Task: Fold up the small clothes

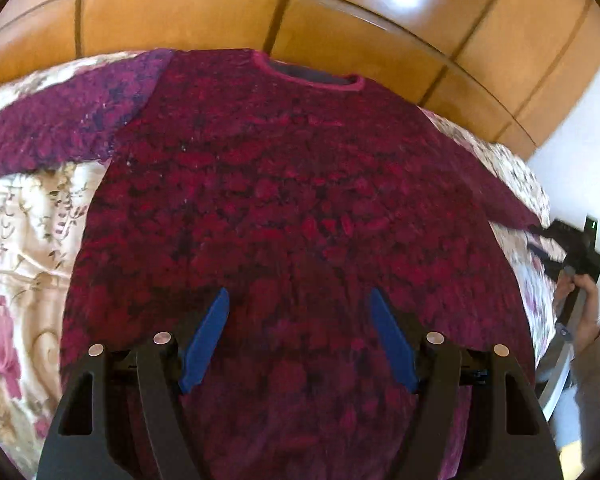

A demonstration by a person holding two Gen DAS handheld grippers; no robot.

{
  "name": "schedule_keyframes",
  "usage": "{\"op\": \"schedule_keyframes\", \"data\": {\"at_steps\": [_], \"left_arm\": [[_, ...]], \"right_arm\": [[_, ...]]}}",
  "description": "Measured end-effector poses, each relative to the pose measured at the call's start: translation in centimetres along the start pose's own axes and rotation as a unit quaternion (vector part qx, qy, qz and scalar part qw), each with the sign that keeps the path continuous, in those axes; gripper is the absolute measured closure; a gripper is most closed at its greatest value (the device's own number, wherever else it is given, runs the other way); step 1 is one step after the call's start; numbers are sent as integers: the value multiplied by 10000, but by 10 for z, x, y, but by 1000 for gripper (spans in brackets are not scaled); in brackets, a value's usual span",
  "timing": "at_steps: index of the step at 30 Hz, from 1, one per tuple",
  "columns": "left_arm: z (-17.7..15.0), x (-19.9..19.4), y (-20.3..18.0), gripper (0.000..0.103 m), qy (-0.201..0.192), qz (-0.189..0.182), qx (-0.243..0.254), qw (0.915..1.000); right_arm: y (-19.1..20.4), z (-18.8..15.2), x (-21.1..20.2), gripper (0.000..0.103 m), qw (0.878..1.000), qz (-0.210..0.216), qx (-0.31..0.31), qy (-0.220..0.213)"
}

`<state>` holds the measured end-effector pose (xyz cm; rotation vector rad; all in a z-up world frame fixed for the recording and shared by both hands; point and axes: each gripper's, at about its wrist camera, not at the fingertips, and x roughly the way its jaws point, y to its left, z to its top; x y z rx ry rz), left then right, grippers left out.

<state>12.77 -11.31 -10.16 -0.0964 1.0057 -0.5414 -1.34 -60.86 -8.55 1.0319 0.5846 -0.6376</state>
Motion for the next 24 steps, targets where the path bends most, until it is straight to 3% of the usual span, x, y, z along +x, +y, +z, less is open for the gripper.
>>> {"op": "schedule_keyframes", "data": {"at_steps": [5, 8, 12, 14, 18, 24], "left_arm": [[22, 14, -2, 32, -152, 185, -125, 9996], [34, 25, -6, 32, -190, 252, -128, 9994], [46, 39, -11, 32, -224, 370, -101, 9990], [52, 45, -11, 32, -244, 391, -125, 9989], [60, 54, -10, 32, -250, 432, -137, 9987], [64, 57, -9, 32, -259, 425, -184, 9986]], "right_arm": [[-25, 31, 18, 67, 9979, -149, 607, -167], [-25, 46, 26, 68, 9970, -266, 671, -277], [-22, 58, 34, 85, 9975, -474, 450, -273], [-11, 62, 37, 89, 9976, -625, 137, -267], [37, 58, 34, 91, 9887, -837, -1141, -490], [118, 8, 34, 91, 9506, -902, -2898, -655]]}}
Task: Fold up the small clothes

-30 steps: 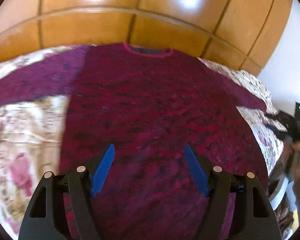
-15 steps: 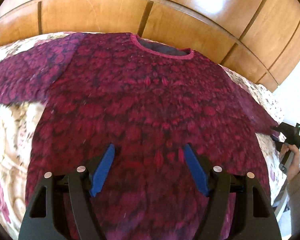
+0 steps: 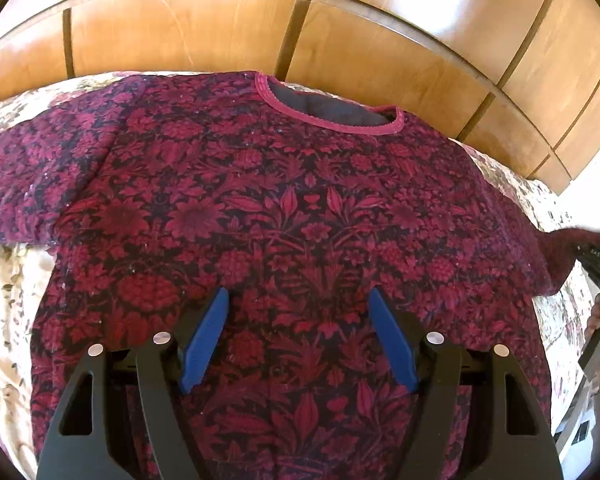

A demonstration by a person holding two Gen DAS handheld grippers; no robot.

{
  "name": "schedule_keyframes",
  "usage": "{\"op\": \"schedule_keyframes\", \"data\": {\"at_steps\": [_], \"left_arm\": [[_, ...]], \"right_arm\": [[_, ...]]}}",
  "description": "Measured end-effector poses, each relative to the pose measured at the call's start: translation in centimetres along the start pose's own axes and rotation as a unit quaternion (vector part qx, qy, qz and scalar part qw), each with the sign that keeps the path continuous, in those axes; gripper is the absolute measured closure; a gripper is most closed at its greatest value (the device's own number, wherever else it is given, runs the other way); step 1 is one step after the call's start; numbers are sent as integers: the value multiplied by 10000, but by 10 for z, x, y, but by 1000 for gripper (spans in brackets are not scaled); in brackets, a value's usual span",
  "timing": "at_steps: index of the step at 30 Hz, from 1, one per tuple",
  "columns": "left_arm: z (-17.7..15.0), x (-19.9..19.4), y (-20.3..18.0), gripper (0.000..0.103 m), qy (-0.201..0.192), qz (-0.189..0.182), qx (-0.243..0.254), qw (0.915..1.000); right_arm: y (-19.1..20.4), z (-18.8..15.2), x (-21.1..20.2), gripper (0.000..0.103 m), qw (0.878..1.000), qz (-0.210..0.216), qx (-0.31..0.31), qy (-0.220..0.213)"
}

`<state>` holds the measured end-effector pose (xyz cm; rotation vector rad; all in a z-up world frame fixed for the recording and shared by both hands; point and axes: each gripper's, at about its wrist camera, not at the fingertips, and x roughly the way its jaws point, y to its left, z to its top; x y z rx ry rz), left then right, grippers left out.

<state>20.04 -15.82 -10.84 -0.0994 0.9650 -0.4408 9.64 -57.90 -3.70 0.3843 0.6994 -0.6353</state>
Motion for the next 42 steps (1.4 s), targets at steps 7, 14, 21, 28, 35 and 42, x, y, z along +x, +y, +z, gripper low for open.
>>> {"op": "schedule_keyframes", "data": {"at_steps": [7, 14, 21, 28, 35, 42], "left_arm": [[-1, 0, 0, 32, 90, -45, 47, 9999], [7, -6, 10, 31, 280, -473, -380, 9978], [24, -4, 1, 42, 442, -1288, -718, 9881], [46, 18, -43, 43, 708, -1866, -694, 9774], [63, 52, -81, 35, 1038, -2114, -714, 9692], [70, 85, -117, 41, 1312, -2118, -496, 9672]], "right_arm": [[123, -46, -3, 92, 9816, 347, -1875, 84], [173, -84, -4, 77, 9670, 643, -2447, 298], [161, -101, -52, 35, 9736, 1197, -1934, 206], [141, -134, -64, 35, 9736, 1961, -849, 799], [129, -146, -54, 33, 9725, 2163, -429, 747], [104, -131, -62, 30, 9685, 2425, 4, 563]]}}
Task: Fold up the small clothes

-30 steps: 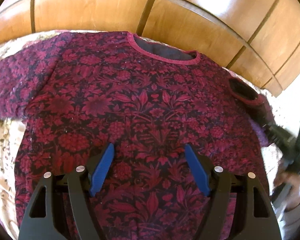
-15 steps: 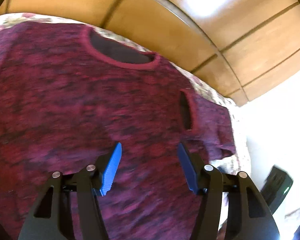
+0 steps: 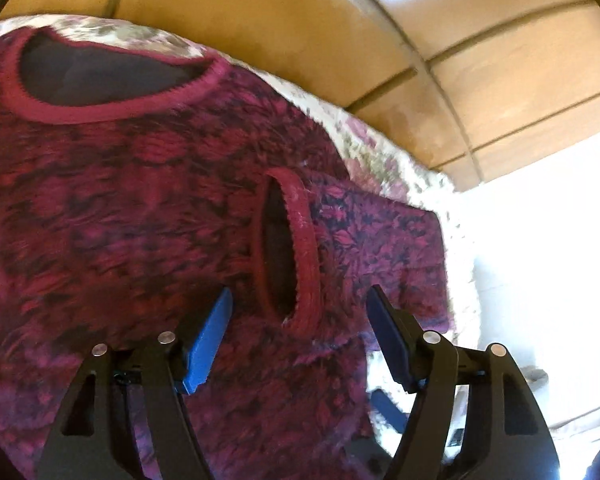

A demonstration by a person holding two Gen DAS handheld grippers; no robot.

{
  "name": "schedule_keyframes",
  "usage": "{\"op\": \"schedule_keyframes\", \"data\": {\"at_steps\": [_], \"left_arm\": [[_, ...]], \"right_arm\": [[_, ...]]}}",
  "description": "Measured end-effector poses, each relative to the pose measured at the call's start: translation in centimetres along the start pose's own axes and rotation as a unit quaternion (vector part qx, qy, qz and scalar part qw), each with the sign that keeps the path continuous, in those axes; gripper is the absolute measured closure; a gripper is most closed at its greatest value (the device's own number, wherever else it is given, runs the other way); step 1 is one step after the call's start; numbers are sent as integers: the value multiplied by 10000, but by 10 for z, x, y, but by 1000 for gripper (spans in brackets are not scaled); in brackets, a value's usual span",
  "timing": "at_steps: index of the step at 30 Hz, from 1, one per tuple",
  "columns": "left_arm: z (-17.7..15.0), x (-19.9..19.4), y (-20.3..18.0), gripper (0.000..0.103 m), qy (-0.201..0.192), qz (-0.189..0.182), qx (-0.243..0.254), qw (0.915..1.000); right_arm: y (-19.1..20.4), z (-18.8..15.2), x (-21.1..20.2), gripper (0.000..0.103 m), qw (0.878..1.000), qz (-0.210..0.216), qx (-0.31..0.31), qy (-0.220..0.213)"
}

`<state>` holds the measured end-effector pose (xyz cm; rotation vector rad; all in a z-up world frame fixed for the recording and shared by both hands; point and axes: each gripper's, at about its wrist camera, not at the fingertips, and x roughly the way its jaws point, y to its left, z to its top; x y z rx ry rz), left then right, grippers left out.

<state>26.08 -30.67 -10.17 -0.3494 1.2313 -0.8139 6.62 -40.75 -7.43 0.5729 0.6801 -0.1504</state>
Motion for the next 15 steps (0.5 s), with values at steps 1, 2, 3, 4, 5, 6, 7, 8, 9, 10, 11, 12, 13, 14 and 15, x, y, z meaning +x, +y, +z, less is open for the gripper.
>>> {"op": "schedule_keyframes", "data": {"at_steps": [1, 2, 3, 4, 5, 6, 7, 8, 9, 10, 11, 12, 13, 14, 15], "left_arm": [[1, 8, -5, 61, 70, 81, 161, 9998], [1, 13, -9, 79, 128, 170, 286, 9994], [1, 16, -14, 88, 137, 247, 438, 9986], [1, 14, -17, 93, 90, 220, 527, 9983], [1, 10, -21, 95, 6, 231, 625, 9978], [1, 1, -26, 96, -131, 214, 749, 9969], [1, -7, -27, 96, -236, 136, 796, 9965], [2, -16, -28, 96, -350, 78, 836, 9959], [2, -26, -29, 96, -476, 58, 867, 9951], [4, -40, -28, 97, -641, 10, 873, 9941], [6, -52, -26, 97, -778, -23, 865, 9932], [8, -66, -21, 96, -920, -21, 839, 9922], [8, -76, -16, 97, -1016, -13, 800, 9916], [10, -87, -9, 97, -1122, -5, 750, 9908], [11, -96, -4, 97, -1226, 12, 705, 9899]], "right_arm": [[-5, 4, -1, 30, 9999, 17, 92, -47], [-8, 6, -1, 30, 9998, 11, 166, -66], [-11, 9, -1, 30, 9997, 15, 231, -89], [-16, 13, -1, 30, 9995, 22, 304, -127], [-19, 16, 0, 30, 9993, 21, 357, -146], [-23, 19, 1, 30, 9989, 44, 438, -159], [-25, 21, 3, 30, 9986, 59, 502, -161], [-30, 24, 5, 30, 9978, 65, 639, -176], [-34, 27, 6, 30, 9971, 69, 738, -197], [-33, 31, 10, 31, 9966, 69, 797, -211], [-35, 32, 10, 31, 9959, 78, 868, -233], [-36, 33, 10, 31, 9956, 89, 903, -246], [-34, 33, 10, 31, 9956, 89, 897, -259], [-32, 33, 10, 31, 9958, 93, 872, -259], [-31, 34, 11, 31, 9960, 97, 852, -249]]}}
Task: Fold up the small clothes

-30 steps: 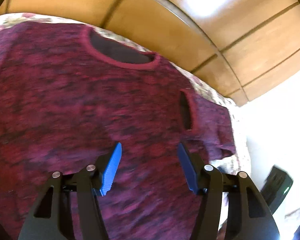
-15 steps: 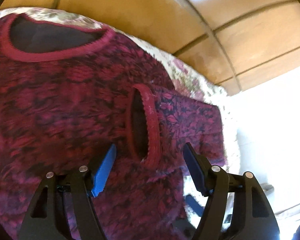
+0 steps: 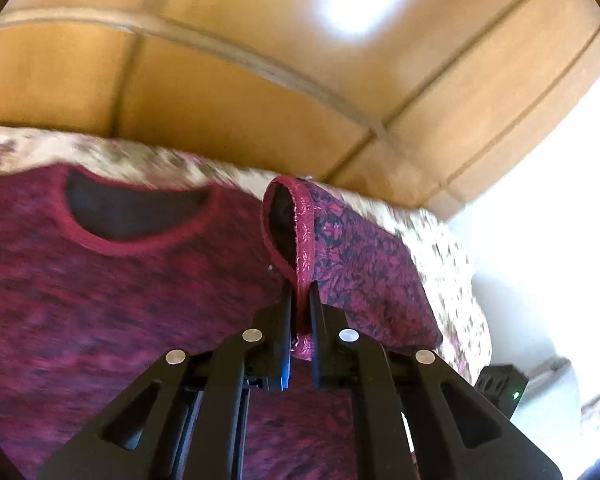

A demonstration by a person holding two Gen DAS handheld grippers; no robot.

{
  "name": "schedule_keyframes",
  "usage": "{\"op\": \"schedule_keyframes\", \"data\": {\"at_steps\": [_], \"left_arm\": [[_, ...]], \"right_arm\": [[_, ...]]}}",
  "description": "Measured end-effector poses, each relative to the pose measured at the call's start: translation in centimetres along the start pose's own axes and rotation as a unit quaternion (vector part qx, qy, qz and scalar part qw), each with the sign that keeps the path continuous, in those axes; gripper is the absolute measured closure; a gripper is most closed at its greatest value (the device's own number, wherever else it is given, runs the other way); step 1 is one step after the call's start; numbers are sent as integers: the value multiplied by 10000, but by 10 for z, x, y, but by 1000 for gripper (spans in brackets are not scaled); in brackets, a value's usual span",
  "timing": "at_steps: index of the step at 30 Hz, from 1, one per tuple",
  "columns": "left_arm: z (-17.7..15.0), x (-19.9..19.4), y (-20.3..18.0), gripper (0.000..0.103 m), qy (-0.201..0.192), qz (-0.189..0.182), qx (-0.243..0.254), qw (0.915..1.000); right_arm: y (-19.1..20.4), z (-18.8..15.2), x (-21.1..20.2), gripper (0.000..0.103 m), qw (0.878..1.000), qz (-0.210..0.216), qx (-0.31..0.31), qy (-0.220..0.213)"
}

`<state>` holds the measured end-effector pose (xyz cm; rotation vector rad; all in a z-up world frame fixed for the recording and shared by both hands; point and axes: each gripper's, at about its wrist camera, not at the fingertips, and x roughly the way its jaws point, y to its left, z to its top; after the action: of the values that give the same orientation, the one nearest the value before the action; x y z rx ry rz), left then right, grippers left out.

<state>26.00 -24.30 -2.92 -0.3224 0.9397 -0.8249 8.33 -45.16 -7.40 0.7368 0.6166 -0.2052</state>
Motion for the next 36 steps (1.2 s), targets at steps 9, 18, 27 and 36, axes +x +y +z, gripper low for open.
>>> {"op": "schedule_keyframes", "data": {"at_steps": [9, 18, 27, 36], "left_arm": [[-9, -61, 71, 97, -347, 460, -398, 9975], [-44, -85, 140, 97, -226, 923, -899, 9914], [-53, -93, 145, 97, -260, 965, -829, 9915], [-53, -110, 169, 97, -348, 1266, -1035, 9859]], "right_arm": [[16, -4, 16, 31, 9997, -122, -152, 159], [32, -20, 9, 32, 9949, -300, -805, 528], [65, -10, -20, 42, 9909, -121, -1299, 319], [82, -12, 75, 54, 9792, -791, -1633, 909]]}}
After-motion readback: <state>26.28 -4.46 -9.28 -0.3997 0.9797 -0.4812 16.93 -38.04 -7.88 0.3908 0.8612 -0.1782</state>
